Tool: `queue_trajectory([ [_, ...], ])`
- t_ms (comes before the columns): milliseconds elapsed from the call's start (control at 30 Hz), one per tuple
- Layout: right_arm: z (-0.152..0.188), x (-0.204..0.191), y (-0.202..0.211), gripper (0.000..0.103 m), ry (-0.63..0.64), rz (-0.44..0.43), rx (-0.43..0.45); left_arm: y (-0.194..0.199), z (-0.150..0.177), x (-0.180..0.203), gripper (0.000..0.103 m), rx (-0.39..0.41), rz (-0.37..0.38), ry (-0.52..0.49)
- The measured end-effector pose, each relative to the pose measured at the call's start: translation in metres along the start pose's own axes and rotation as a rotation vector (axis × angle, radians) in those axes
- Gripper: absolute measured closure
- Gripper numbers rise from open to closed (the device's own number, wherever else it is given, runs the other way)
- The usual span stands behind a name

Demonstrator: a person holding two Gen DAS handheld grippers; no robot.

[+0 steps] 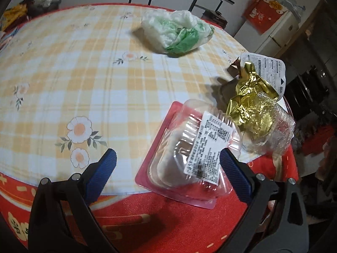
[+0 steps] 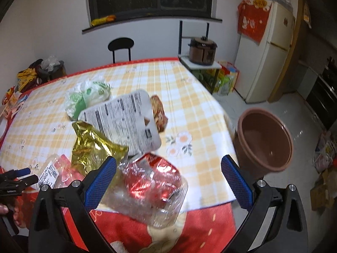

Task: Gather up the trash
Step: 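Return both tools to the table above the remaining trash, then close the left tool on the clear plastic food tray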

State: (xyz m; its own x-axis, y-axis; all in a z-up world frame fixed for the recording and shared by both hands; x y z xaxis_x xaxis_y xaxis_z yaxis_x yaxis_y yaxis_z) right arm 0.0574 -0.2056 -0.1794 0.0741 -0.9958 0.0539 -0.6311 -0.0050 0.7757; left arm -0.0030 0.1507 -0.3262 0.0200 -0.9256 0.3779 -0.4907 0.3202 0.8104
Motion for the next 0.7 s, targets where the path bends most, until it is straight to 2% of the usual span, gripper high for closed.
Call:
queue_trajectory([
  [167,0.0,-0.013,-0.006,0.005,0.017,-0.009,-0.014,-0.011,0.005,-0.006,0.01,-0.029,0.051,0.012],
  [200,0.001,-0.016,-0.007,0.005,0.023,-0.011,-0.016,-0.013,0.007,-0.004,0.013,-0.036,0.059,-0.001],
  [233,0.001,-0.019,-0.008,0.005,0.026,-0.015,-0.018,-0.014,0.008,-0.001,0.025,-0.04,0.059,-0.014],
  [267,0.001,-0.02,-0.008,0.005,0.027,-0.018,-0.02,-0.016,0.01,0.002,0.031,-0.046,0.066,-0.034],
  [333,0.001,-0.023,-0.008,0.005,0.031,-0.022,-0.023,-0.017,0.01,0.005,0.035,-0.04,0.094,-0.038],
  [500,-0.002,-0.025,-0.007,0.005,0.036,-0.022,-0.016,-0.028,0.011,0.001,0.033,-0.059,0.174,0.029],
  [600,-0.002,-0.023,-0.007,0.005,0.036,-0.017,-0.015,-0.029,0.011,0.002,0.034,-0.051,0.181,0.021],
  [700,-0.002,-0.02,-0.008,0.005,0.025,-0.014,-0.02,-0.027,0.008,0.003,0.051,-0.042,0.211,0.023],
])
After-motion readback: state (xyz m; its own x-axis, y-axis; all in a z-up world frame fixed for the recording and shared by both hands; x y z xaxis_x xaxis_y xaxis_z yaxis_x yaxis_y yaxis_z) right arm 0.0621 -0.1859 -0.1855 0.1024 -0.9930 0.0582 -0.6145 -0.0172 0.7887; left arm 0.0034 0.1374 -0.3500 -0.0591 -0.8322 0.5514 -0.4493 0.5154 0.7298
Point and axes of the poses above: each gripper's, at about its wrist camera, not at the fingertips, and y roughly against the way its jaws point, x to its right, z to its underside, the point moved 4 cm from there along -y, roughly the way its jaws point, and after that the axes turned 5 degrees about z, right-handed, at the moved point
